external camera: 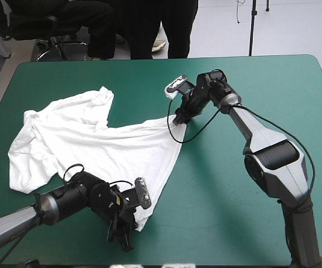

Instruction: Fold the cloth

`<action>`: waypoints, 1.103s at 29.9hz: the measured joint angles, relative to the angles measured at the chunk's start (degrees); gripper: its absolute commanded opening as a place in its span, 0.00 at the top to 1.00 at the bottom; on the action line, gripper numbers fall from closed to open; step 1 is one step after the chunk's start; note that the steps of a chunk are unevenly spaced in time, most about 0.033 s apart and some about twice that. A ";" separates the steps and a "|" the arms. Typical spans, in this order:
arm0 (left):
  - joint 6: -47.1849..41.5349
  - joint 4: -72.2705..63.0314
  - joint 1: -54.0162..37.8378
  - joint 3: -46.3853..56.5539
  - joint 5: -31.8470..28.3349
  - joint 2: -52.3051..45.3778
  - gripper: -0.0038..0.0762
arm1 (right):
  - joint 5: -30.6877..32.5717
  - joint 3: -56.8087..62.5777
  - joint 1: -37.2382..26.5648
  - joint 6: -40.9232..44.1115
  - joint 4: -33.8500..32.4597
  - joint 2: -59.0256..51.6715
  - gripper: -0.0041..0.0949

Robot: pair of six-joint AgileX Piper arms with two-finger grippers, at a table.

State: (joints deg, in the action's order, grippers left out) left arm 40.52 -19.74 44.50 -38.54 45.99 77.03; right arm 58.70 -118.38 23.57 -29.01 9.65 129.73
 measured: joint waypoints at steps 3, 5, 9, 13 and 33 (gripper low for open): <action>-0.33 0.00 0.00 0.00 0.00 0.04 0.97 | -0.13 -0.30 0.00 -0.18 0.60 1.49 0.41; -0.51 0.00 0.00 0.00 0.14 0.06 0.97 | -0.13 -0.58 0.00 -0.21 0.92 1.86 0.46; -0.79 -0.27 0.00 0.00 0.44 0.11 0.97 | 0.05 -1.06 -0.06 -0.62 1.66 2.34 0.64; 0.33 -0.58 0.00 0.00 0.98 0.11 0.97 | 0.05 -1.20 -0.09 -0.85 3.12 2.50 0.89; -13.32 4.46 0.00 -10.82 8.05 0.82 0.97 | 5.27 -0.46 -0.03 1.57 6.18 -5.94 0.98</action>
State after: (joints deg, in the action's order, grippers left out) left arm 27.20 -15.28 44.50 -49.36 54.03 77.85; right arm 63.96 -118.84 23.54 -27.44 15.83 123.79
